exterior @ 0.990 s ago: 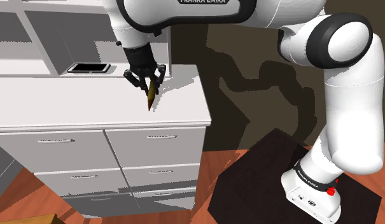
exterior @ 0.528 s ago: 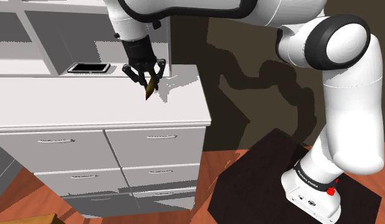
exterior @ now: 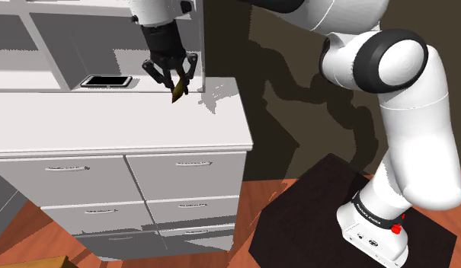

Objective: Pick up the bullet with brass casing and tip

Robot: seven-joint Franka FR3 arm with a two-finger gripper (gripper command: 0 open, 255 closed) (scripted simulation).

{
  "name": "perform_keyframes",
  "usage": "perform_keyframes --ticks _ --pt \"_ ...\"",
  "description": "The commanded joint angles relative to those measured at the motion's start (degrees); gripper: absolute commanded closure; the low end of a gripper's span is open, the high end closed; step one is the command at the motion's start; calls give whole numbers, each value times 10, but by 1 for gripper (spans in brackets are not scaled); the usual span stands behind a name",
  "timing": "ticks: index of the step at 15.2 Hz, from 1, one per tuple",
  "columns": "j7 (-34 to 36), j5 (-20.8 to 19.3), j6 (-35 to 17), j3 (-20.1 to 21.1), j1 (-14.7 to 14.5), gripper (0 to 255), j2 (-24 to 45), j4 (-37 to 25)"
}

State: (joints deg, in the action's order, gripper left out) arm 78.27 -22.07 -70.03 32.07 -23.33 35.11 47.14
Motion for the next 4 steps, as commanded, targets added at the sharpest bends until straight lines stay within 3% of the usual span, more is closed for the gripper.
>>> perform_keyframes --ticks 1,2,4 --pt "-7 -12 34 -6 -22 255 24 -60" --pt "-12 -20 55 -11 -37 255 41 -102" --pt "-14 -21 59 -13 -41 255 44 -109"
